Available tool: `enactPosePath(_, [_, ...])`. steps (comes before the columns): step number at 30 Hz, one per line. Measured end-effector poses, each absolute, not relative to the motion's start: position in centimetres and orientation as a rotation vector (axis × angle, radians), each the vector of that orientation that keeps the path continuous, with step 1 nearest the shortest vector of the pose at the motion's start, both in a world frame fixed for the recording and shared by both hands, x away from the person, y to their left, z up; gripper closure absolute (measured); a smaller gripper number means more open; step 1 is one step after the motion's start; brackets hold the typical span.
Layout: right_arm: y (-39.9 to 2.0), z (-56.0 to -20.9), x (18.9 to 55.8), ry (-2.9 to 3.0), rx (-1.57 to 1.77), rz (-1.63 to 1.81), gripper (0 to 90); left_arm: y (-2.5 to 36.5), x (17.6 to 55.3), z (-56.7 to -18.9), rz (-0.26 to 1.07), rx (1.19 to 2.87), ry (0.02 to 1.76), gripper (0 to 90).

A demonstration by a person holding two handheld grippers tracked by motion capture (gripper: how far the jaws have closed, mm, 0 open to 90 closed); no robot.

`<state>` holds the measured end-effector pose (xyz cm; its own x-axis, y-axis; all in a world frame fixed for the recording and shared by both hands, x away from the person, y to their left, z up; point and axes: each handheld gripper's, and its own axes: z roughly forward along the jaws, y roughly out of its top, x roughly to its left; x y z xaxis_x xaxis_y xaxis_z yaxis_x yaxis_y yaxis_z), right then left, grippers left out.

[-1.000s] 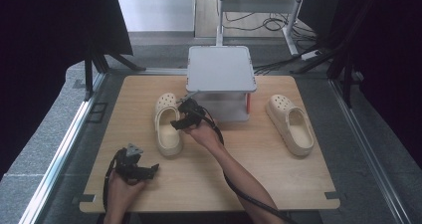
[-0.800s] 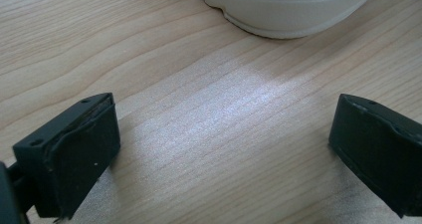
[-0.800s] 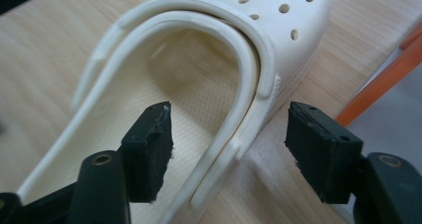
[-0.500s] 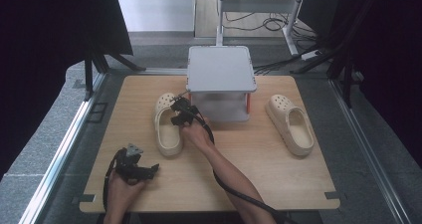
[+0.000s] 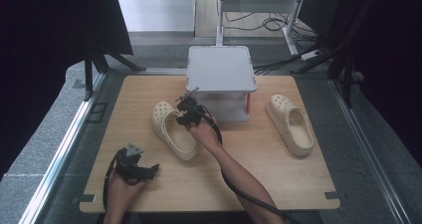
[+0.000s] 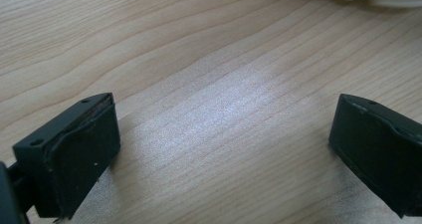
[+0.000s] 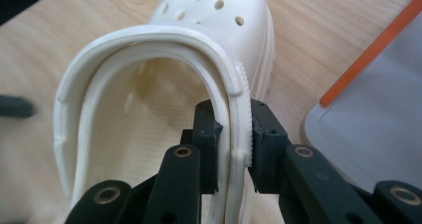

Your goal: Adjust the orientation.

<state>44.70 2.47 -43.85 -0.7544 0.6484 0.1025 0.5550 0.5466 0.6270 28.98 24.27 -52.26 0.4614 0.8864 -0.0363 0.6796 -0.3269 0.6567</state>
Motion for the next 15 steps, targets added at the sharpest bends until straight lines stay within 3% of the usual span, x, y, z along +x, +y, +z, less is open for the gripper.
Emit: enactPosePath(15, [-1.9, -40.6, 41.1, 2.738, 0.93, 1.083, 76.5, 24.3, 29.0, -52.3, 0.445, 2.109, 1.296, 0.0])
